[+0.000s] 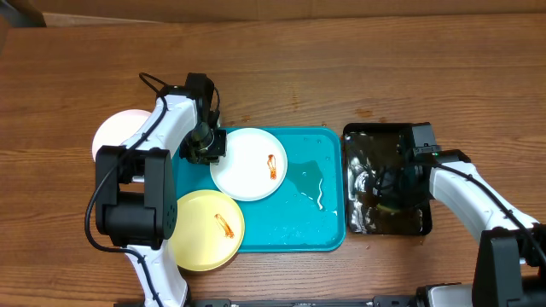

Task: Clean dirty plates on tray and stack at the side
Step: 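Dip and rinse the sponge in the basin water with the right gripper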

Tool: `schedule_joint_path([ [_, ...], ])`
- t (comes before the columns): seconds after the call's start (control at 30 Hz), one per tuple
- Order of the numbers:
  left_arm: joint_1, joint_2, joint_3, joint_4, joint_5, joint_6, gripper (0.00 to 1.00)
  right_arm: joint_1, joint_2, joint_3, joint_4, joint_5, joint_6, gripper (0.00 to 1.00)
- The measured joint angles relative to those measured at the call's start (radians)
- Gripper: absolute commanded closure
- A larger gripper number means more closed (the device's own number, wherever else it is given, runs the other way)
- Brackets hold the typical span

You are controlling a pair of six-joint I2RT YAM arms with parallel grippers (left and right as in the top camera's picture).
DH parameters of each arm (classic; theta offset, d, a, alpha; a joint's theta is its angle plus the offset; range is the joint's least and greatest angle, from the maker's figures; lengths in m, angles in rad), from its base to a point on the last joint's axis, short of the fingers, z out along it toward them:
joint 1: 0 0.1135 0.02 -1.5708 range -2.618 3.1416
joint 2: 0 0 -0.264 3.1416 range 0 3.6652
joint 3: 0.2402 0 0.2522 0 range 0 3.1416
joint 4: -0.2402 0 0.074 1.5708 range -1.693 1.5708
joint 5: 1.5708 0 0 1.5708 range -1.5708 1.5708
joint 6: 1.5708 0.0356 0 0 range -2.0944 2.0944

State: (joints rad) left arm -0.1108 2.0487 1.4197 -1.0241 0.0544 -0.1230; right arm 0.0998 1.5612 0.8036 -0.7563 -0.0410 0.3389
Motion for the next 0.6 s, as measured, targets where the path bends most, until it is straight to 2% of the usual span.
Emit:
schedule_joint_path([
  [0.1, 0.0, 0.0, 0.0, 0.0, 0.0, 0.0, 0.8, 0.0, 0.0, 0.0, 0.008, 0.003, 0.004, 0.51],
  [0.13, 0.0, 0.0, 0.0, 0.0, 0.0, 0.0, 0.8, 0.0, 0.0, -0.001, 0.017, 0.003, 0.004, 0.61],
  [0.17, 0.0, 0.0, 0.0, 0.0, 0.0, 0.0, 0.8, 0.0, 0.0, -0.003, 0.027, 0.004, 0.005, 0.87],
  [0.2, 0.0, 0.0, 0.0, 0.0, 0.0, 0.0, 0.81, 0.0, 0.0, -0.008, 0.036, 0.006, 0.007, 0.96],
  [0.33, 0.0, 0.0, 0.0, 0.0, 0.0, 0.0, 0.82, 0.0, 0.0, -0.015, 0.034, -0.003, 0.003, 0.96],
  [0.4, 0.0, 0.0, 0.0, 0.001, 0.0, 0.0, 0.84, 0.0, 0.0, 0.0, -0.019, -0.024, -0.003, 0.96],
  [0.5, 0.0, 0.0, 0.0, 0.003, 0.001, -0.003, 0.96, 0.0, 0.0, 0.088, -0.171, -0.049, -0.008, 0.96],
  [0.6, 0.0, -0.002, 0.0, -0.003, 0.008, -0.004, 0.96, 0.0, -0.003, 0.241, -0.299, -0.048, -0.011, 0.96],
])
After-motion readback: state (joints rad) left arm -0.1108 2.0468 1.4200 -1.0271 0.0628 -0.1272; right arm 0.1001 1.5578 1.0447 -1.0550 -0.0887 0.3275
